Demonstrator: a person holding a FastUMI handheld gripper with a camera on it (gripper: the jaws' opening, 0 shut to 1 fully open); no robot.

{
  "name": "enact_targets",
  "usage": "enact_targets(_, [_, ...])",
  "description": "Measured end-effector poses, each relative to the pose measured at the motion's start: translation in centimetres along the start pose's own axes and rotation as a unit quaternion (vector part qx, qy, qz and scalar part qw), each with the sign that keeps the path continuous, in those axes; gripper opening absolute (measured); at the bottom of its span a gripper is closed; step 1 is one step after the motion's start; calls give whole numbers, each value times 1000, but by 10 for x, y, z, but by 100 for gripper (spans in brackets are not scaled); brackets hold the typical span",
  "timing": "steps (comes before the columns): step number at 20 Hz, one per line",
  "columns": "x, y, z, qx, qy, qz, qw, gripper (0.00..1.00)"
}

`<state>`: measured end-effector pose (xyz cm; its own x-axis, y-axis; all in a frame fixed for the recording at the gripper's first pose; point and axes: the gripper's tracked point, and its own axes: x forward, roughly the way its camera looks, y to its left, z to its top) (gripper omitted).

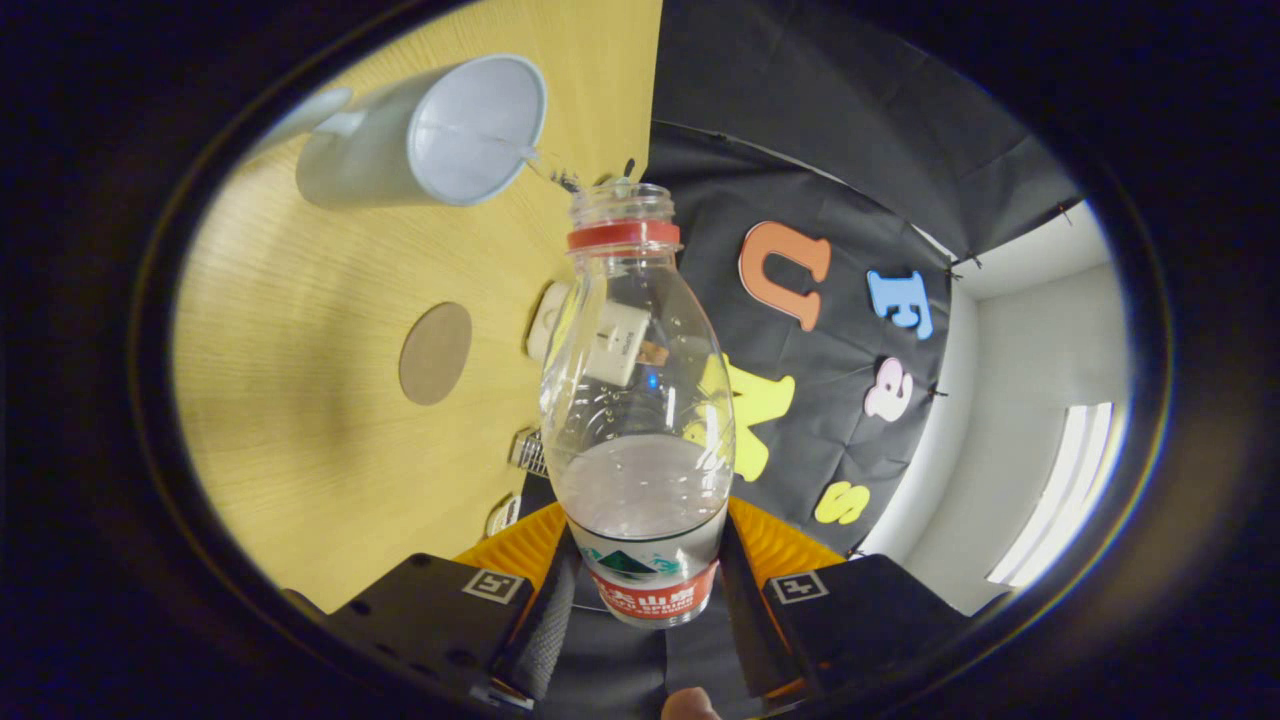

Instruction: Take the bottle from table, then pour the juice into the cup, finally place the bottle on the coaster

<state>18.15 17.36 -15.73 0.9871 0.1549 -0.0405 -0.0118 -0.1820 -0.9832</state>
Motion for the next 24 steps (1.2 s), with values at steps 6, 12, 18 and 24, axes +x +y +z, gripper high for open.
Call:
enact_targets(6, [-2,-9,5,-17,-4,-6,1000,75])
enact_targets(12, [-5,-23,9,-30,-9,-14,999,75])
enact_targets(18, [-4,-36,8,-49,-11,-26,998,75])
enact_targets(24, [-1,-44,8,-71,-14,-39,997,75])
